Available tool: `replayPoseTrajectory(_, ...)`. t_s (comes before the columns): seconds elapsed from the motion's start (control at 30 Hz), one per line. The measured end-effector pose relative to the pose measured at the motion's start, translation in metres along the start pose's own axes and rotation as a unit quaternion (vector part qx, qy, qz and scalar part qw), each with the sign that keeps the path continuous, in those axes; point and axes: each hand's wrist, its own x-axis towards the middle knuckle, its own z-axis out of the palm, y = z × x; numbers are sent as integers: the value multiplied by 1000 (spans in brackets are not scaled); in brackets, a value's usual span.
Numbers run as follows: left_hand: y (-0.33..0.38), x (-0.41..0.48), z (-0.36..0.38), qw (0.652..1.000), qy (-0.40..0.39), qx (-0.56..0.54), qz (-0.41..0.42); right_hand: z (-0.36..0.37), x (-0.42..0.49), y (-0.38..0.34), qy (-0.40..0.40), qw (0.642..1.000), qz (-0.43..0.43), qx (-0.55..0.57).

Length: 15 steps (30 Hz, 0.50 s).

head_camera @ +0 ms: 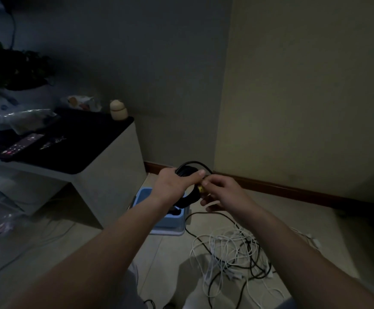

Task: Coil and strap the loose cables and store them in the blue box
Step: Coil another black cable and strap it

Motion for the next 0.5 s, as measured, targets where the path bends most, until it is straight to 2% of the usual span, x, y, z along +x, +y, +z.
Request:
replayPoseTrajectory(0.27, -7, 22, 2, 1000, -4, 18, -23, -11, 18, 6, -18, 1000, 14, -12)
replayPoseTrajectory(0.5, -10, 33, 0, 998, 11, 65, -6, -13, 27, 6, -20, 999, 21, 45)
